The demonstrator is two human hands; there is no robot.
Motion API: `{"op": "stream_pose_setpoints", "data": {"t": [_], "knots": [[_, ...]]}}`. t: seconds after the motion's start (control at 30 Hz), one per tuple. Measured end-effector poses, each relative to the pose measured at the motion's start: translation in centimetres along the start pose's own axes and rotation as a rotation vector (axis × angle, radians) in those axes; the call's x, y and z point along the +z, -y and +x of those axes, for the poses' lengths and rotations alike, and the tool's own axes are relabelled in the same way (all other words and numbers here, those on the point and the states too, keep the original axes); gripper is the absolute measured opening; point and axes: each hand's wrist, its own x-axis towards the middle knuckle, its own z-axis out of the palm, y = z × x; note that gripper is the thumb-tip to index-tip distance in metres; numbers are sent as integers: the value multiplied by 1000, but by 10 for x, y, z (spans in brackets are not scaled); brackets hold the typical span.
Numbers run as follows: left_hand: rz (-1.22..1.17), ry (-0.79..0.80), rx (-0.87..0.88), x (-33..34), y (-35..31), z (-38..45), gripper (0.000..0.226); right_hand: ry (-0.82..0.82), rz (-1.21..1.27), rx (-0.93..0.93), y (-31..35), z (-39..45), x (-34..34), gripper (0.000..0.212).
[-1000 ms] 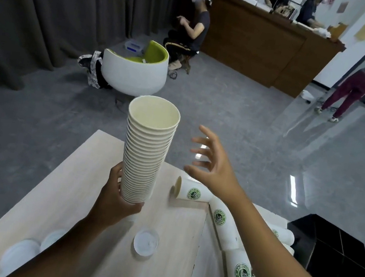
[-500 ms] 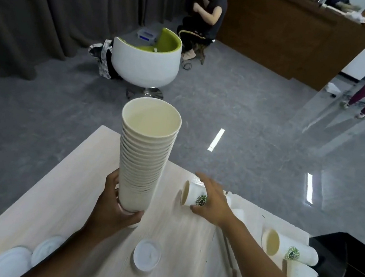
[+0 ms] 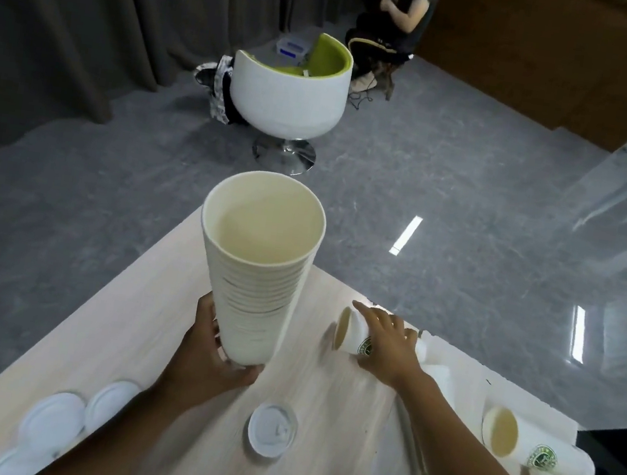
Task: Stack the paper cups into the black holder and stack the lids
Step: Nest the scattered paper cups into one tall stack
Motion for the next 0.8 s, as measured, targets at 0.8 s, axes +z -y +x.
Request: {"op": "stream_pose_setpoints", "data": {"t": [0.8], "knots": [[-96,-105,153,-36,-40,-52,118,-452,915,-188,96,-123,-44,95]]}}
